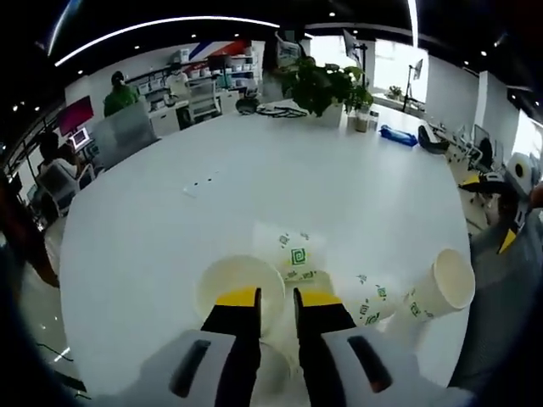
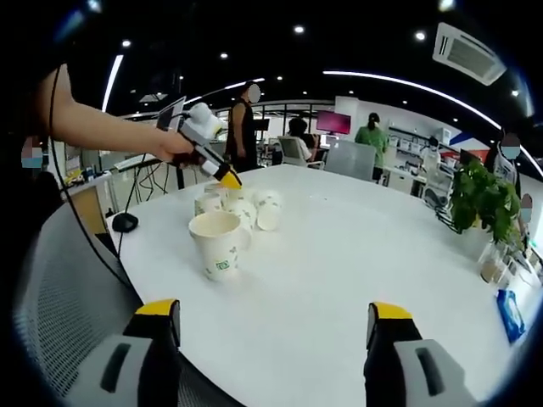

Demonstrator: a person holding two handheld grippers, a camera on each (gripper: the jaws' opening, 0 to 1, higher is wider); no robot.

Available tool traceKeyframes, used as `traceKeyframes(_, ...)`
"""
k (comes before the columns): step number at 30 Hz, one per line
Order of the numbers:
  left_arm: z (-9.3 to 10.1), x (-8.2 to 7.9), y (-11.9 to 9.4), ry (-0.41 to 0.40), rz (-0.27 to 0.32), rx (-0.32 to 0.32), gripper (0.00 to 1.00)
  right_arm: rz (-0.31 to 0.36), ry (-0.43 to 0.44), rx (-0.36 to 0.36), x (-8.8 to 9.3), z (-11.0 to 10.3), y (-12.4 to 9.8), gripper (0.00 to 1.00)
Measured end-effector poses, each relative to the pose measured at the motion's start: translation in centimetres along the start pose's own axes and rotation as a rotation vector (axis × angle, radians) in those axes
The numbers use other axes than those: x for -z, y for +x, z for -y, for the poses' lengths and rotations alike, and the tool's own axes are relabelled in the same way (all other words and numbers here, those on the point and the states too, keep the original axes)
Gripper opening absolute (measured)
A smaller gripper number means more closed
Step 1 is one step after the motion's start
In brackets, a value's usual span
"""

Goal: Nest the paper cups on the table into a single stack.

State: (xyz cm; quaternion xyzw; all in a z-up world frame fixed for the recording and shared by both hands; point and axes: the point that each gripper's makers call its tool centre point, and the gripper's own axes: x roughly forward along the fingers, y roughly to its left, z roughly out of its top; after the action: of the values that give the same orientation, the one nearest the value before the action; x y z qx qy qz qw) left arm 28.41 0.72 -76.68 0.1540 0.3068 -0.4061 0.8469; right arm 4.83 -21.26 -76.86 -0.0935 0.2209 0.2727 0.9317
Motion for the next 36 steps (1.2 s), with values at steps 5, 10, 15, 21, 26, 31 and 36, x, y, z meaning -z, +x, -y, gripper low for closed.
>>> traceKeyframes(5, 0.7, 0.9, 0.6, 0.017, -0.041, 0.027, 0.09, -0.001, 0.001, 0.005, 0.0, 0.1, 0.0, 0.91)
traceKeyframes(10, 0.8, 1.2, 1.2, 0.044, -0.066, 0.03, 0.07, -0.003, 0.001, 0.007, 0.0, 0.1, 0.0, 0.91)
traceKeyframes(15, 0.5, 1.5, 1.5, 0.042, -0.079, 0.036, 0.04, -0.01, 0.001, 0.009, 0.2, 0.1, 0.0, 0.91)
traceKeyframes(21, 0.5, 1.6, 1.8, 0.072, -0.101, 0.036, 0.02, -0.015, 0.003, 0.013, 0.2, 0.1, 0.0, 0.9)
traceKeyframes(26, 0.3, 1.6, 1.9, 0.084, -0.101, 0.028, 0.01, -0.015, 0.005, 0.018, 0.2, 0.2, -0.1, 0.9)
traceKeyframes(31, 0.3, 1.1, 1.5, 0.096, -0.082, 0.017, 0.0, -0.014, 0.006, 0.018, 0.2, 0.2, -0.1, 0.9)
traceKeyframes(36, 0.6, 0.7, 1.0, 0.117, -0.067, 0.013, 0.0, -0.011, 0.006, 0.02, 0.1, 0.2, -0.1, 0.9)
